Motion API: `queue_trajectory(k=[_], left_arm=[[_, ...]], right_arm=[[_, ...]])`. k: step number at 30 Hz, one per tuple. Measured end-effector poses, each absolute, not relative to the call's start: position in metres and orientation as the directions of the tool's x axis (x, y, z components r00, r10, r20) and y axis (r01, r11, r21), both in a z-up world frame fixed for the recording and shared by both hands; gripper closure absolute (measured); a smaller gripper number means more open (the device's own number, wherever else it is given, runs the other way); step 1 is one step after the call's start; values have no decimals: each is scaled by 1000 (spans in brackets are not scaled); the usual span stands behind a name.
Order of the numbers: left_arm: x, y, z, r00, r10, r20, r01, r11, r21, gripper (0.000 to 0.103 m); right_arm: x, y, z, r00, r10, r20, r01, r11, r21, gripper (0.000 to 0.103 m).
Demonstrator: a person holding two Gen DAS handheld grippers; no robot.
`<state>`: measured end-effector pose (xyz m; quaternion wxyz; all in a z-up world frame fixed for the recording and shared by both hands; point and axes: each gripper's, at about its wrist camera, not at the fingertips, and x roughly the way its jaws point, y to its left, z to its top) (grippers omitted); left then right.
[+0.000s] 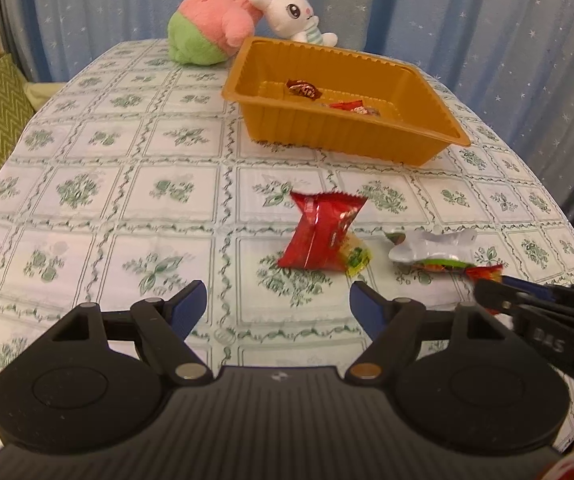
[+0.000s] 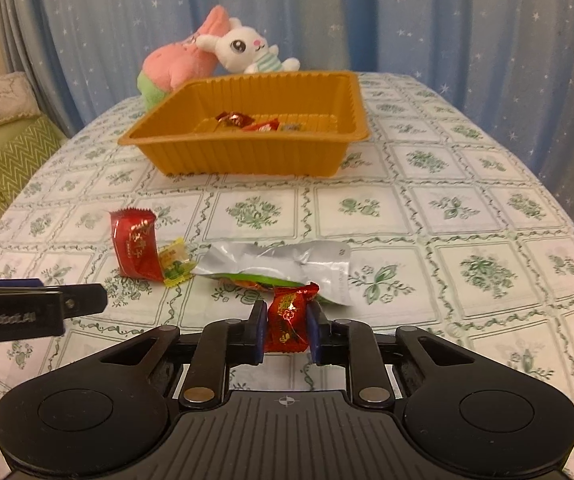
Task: Organize snacks
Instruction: 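Grasp the small red-wrapped candy with the right gripper while the left grasps the large red snack bag, then carry the red bag and red candy into the orange tray while opening both grippers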
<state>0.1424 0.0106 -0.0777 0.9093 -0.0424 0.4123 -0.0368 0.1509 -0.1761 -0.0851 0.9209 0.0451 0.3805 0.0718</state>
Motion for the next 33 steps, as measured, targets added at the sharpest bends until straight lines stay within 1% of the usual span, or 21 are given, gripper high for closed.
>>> queue_trajectory(k=[4, 6, 8, 10, 13, 15, 17, 19, 20, 23, 33], left_arm=[[154, 6, -77, 678, -112, -727, 65, 994, -93, 28], [161, 3, -77, 686, -122, -718, 84, 993, -88, 34], [167, -1, -79, 689, -131, -713, 104, 991, -81, 43], [173, -4, -81, 688, -138, -712, 122, 990, -74, 46], [178, -10, -86, 687, -142, -713, 150, 987, -53, 46], [181, -14, -90, 683, -143, -716, 163, 986, -42, 50], [184, -16, -94, 678, -142, -721, 171, 985, -33, 59], [186, -18, -95, 679, -144, -720, 173, 984, -34, 65], [185, -18, -95, 680, -145, -718, 173, 984, -35, 74], [181, -18, -93, 687, -132, -714, 157, 987, -31, 79], [151, -13, -73, 680, -127, -722, 107, 992, -73, 80]], right_arm=[[147, -185, -75, 722, 155, -675, -77, 987, 144, 82], [148, -188, -72, 726, 152, -671, -71, 986, 148, 82], [149, -191, -71, 729, 149, -668, -65, 987, 149, 82], [150, -192, -72, 728, 148, -670, -61, 987, 152, 82], [150, -193, -74, 723, 149, -674, -59, 986, 154, 82], [150, -193, -75, 720, 151, -677, -59, 986, 157, 82], [150, -194, -77, 717, 153, -680, -59, 985, 159, 82], [151, -195, -77, 716, 153, -681, -58, 985, 160, 82], [151, -195, -77, 716, 152, -681, -57, 985, 161, 82], [152, -197, -77, 717, 149, -681, -51, 985, 162, 82], [147, -197, -67, 729, 158, -666, -53, 983, 176, 82]])
